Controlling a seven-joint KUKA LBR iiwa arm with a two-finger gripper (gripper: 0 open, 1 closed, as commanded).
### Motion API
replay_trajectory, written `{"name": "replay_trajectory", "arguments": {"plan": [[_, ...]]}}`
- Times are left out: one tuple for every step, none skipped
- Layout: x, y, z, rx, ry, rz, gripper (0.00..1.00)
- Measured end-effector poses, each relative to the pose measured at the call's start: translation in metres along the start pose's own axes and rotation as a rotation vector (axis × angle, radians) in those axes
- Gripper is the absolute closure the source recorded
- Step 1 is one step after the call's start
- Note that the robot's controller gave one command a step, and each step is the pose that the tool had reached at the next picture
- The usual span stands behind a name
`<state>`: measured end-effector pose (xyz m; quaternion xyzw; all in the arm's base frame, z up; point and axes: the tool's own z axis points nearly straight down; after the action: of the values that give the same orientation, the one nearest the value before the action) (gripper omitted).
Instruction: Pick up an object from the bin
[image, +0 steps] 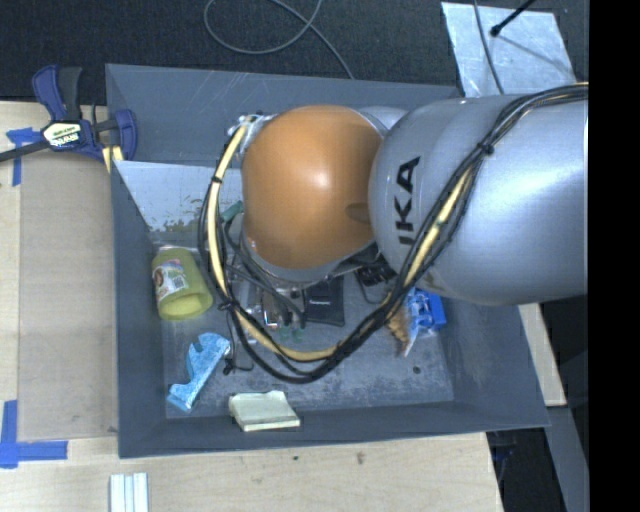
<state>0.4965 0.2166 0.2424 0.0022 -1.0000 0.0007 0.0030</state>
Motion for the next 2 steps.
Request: {"name": "replay_trajectory", "arguments": {"plan": [[-0.002,-0.001,-0.005,-0.002,-0.009,0.005,0.0],[-0.002,0.007,0.041,-0.002,-0.009,-0.155,0.0]]}}
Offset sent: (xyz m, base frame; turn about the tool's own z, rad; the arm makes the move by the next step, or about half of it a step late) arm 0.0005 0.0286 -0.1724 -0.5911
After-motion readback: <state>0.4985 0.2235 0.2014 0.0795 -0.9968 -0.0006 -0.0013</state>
